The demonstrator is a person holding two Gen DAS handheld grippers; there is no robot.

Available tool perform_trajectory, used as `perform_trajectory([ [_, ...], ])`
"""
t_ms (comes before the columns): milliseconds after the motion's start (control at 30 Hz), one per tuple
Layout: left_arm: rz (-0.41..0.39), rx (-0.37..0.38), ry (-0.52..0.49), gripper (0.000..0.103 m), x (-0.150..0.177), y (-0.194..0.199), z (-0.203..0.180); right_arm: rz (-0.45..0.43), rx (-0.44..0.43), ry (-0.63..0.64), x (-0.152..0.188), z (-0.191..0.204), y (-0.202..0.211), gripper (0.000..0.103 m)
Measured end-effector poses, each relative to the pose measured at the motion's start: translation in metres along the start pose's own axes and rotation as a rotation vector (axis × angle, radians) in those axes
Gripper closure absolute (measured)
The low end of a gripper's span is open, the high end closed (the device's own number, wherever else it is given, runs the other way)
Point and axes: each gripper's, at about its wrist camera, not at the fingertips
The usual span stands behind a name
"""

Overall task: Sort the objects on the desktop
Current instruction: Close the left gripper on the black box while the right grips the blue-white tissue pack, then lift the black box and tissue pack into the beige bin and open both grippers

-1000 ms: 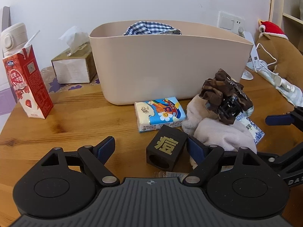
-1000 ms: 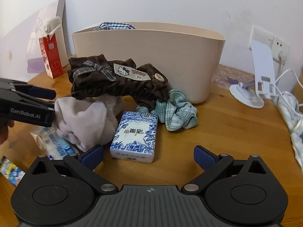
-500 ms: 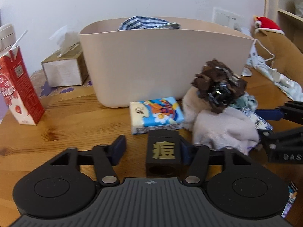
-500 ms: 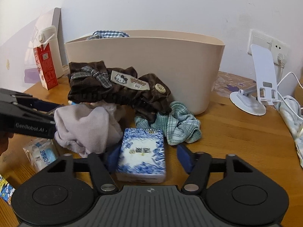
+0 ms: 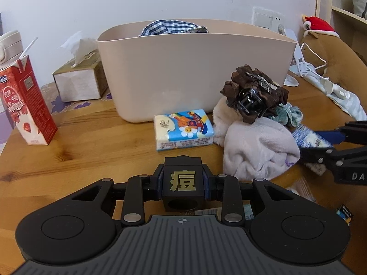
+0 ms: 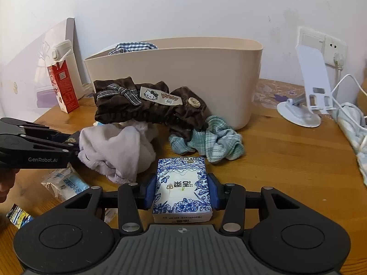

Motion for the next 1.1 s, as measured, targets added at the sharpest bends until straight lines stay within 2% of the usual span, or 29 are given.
perform_trajectory([
  [233, -0.012, -0.02, 0.007, 0.071, 0.003, 0.017, 0.005, -0.021, 0.015, -0.031, -0.002, -0.015, 0.018, 0.06],
  [467, -0.067, -0.052, 0.01, 0.071, -0.004, 0.045, 0.01, -0.061, 0.049, -0.033, -0.012, -0.027, 0.038, 0.06],
  [833, -0.193, -0.06, 0.007, 0.071, -0.035, 0.094, 0.009, -0.172, 0.099, -0.056, -0.048, -0.05, 0.075, 0.06],
  [1100, -0.267, -0.085, -0.015, 0.071, -0.067, 0.112, 0.007, -0.246, 0.125, -0.072, -0.079, -0.059, 0.092, 0.06],
])
Point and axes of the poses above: each gripper's, at about its wrist camera, not at the fingertips, and y roughly against the way its jaws point, z to its left, x to its underside, and after that the axes turned 13 degrees about x, right-handed
